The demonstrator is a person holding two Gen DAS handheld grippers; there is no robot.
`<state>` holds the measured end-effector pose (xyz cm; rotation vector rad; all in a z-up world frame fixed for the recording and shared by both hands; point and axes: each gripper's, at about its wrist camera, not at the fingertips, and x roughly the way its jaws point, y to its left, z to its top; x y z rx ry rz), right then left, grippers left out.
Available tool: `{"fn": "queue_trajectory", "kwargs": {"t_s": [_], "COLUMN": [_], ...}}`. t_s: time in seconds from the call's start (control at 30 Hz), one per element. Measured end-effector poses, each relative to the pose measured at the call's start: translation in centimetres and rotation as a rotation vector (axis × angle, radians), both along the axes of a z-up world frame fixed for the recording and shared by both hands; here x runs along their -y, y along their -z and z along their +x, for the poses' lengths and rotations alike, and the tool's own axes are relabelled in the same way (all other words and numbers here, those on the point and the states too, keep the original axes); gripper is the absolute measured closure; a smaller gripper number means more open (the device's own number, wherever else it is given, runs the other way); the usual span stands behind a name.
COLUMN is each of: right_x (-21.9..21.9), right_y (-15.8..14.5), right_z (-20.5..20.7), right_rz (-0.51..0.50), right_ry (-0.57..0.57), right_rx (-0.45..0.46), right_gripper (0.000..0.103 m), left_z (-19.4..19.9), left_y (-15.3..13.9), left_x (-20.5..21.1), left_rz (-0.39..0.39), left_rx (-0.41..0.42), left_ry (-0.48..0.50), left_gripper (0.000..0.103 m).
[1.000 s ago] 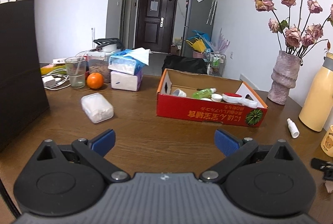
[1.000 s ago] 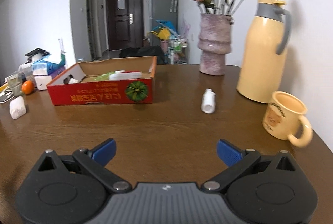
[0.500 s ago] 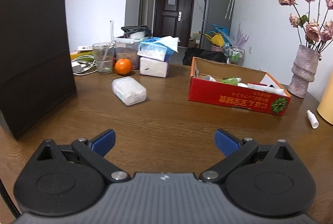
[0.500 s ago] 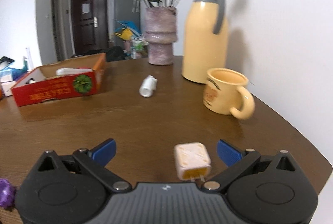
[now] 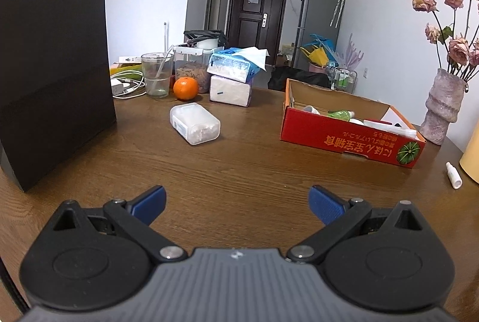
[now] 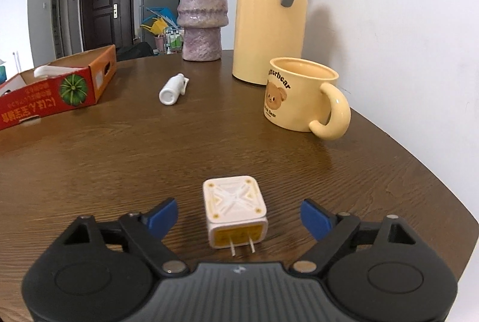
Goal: Organize rigid objects
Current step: 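Close the right tool on the white plug adapter, then move the left tool to the translucent white plastic box while the right tool holds the plug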
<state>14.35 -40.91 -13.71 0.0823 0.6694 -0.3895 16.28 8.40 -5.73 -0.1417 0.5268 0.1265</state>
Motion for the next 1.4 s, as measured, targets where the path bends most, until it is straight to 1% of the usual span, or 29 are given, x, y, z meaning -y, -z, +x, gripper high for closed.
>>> {"fn": "queue_trajectory", "kwargs": {"t_s": [0.03, 0.07, 0.1, 0.13, 0.2, 0.23, 0.33, 0.53, 0.7, 0.83, 1.1, 1.27, 1.4], "right_x": [0.2, 0.3, 0.3, 0.4, 0.5, 0.6, 0.3, 0.1, -0.8, -1.8, -4.5, -6.2, -7.8], "right_y": [0.1, 0.3, 0.5, 0.6, 0.5, 0.3, 0.3, 0.0, -1.3, -2.2, -3.0, -3.3, -3.6], "right_z": [0.2, 0.3, 0.5, 0.6, 0.7, 0.7, 0.7, 0.9, 1.3, 2.0, 4.6, 6.1, 7.5], "right_rz": [-0.001, -0.002, -0.004, -0.003, 0.022, 0.039, 0.033, 0.045, 0.009, 0.005, 0.014, 0.018, 0.028], "right_ry": [-0.003, -0.008, -0.016, -0.023, -0.048, -0.055, -0.05, -0.034, -0.034, -0.047, -0.071, -0.084, -0.095], "right_rx": [-0.003, -0.008, -0.018, -0.014, -0.002, -0.002, -0.001, 0.036, 0.07, 0.095, 0.119, 0.128, 0.141], "right_gripper": [0.018, 0.021, 0.03, 0.032, 0.065, 0.065, 0.065, 0.065, 0.065, 0.065, 0.065, 0.065, 0.065], "left_z": [0.0, 0.1, 0.1, 0.2, 0.3, 0.4, 0.5, 1.2, 2.3, 3.5, 7.2, 9.7, 12.2], "left_y": [0.0, 0.1, 0.2, 0.2, 0.3, 0.4, 0.5, 0.9, 1.0, 1.1, 1.4, 1.7, 2.6], "left_x": [0.0, -0.1, -0.1, -0.1, -0.2, -0.3, -0.6, -1.2, -2.3, -3.4, -6.5, -8.0, -9.0], "left_rz": [-0.002, -0.002, -0.001, -0.001, -0.004, -0.005, -0.009, -0.002, -0.004, 0.007, 0.002, 0.02, 0.044], "left_rx": [-0.001, -0.002, -0.003, -0.004, -0.008, -0.009, -0.013, -0.023, -0.032, -0.04, -0.054, -0.058, -0.083], "left_ry": [0.0, -0.001, -0.002, -0.002, -0.005, -0.007, -0.014, -0.032, -0.057, -0.079, -0.07, -0.066, -0.075], "left_gripper": [0.0, 0.0, 0.0, 0.0, 0.0, 0.0, 0.0, 0.0, 0.0, 0.0, 0.0, 0.0, 0.0]}}
